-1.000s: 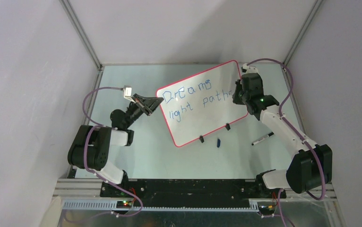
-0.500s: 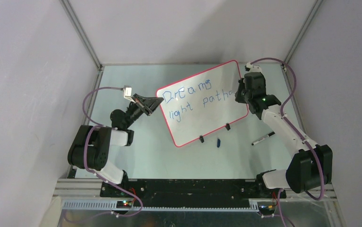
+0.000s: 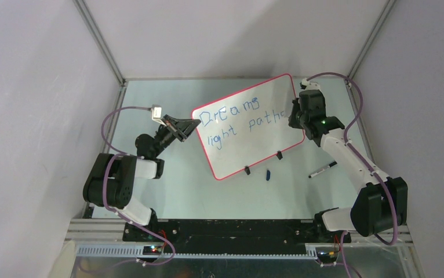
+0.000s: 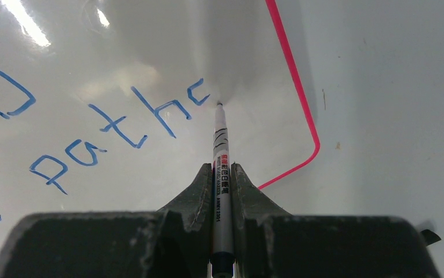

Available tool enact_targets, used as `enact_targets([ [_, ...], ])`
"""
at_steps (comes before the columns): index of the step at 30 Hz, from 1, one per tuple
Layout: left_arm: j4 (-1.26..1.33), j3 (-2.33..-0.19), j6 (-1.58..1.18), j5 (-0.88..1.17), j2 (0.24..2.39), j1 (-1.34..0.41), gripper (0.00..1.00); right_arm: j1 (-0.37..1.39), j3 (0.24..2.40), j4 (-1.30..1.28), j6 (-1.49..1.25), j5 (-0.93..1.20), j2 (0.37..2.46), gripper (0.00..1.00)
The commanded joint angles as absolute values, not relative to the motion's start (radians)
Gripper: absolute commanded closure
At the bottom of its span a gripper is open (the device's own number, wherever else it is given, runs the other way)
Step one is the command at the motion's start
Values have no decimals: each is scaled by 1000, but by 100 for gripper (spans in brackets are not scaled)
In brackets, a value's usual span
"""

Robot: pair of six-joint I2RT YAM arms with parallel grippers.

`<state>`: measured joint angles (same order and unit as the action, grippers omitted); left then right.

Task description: Write a sentence on the whiteboard

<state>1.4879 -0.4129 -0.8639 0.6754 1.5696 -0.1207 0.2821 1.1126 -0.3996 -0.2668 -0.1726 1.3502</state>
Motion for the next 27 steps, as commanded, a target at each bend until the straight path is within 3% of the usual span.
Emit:
enact_targets([
  [1,1536,-403,-779,692,1544,-126,100,284,1102,-409,-281,-174,1333,100],
  [27,1536,-400,-778,693,1540,-125,100,295,1118,-354,-273,-168,1305,100],
])
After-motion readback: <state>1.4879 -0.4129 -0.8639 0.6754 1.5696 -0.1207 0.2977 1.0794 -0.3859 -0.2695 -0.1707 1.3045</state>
